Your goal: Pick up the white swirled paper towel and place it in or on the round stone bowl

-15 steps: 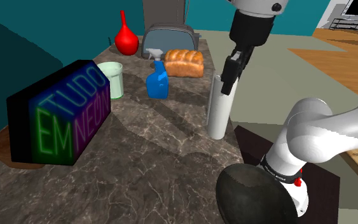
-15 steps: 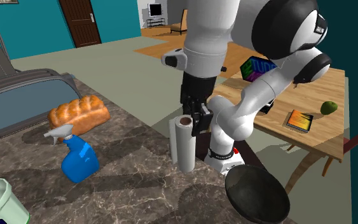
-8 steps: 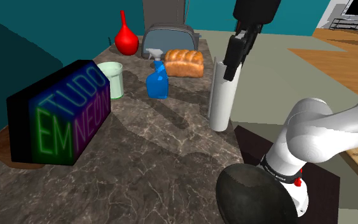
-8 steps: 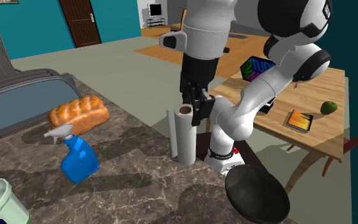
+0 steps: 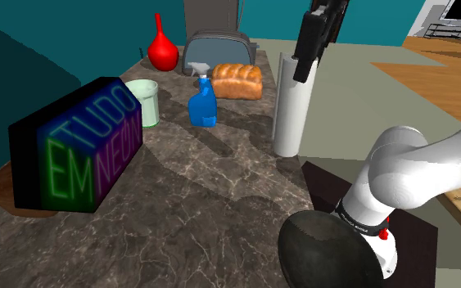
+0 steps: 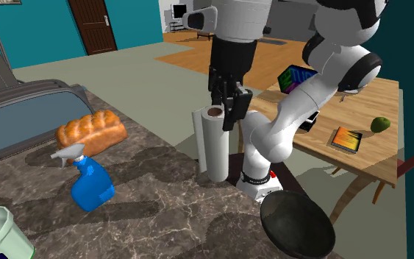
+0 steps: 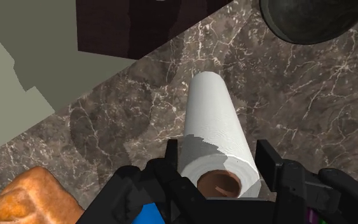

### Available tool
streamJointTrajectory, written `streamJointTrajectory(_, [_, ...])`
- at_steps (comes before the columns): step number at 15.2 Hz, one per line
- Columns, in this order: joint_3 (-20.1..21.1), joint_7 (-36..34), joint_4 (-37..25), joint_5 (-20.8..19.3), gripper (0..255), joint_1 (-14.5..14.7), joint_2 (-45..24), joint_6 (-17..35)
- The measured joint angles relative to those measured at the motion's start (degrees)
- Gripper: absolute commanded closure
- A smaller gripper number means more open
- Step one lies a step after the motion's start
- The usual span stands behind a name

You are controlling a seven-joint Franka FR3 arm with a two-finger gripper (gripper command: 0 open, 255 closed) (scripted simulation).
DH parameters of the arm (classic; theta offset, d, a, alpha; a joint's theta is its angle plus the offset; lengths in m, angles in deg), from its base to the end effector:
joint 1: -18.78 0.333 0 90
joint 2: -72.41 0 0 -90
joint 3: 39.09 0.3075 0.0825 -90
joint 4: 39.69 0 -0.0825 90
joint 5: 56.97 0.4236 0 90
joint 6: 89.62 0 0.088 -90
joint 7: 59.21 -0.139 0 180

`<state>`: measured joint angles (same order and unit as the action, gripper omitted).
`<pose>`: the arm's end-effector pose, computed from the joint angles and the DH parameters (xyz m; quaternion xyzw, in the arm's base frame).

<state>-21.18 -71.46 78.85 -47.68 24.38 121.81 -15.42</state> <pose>0.2488 0.1911 0.6720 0.9961 0.0736 0.0381 0.0318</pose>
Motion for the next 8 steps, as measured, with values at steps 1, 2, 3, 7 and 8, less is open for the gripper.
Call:
streamJointTrajectory(1, [-0.14,0.04,-1.32,-0.19,255,-0.13,-0.58,-0.75])
streamJointTrajectory(2, [-0.19,0.00,-2.44,-0.30,255,-0.23,-1.07,-1.39])
streamJointTrajectory(3, [-0.23,-0.06,-3.60,-0.39,255,-0.31,-1.50,-2.12])
streamJointTrajectory(7, [1.37,-2.43,-7.50,0.92,255,-0.14,-1.66,-5.55])
streamJointTrajectory(8, [1.87,-3.27,-8.26,1.48,255,0.03,-1.19,-6.65])
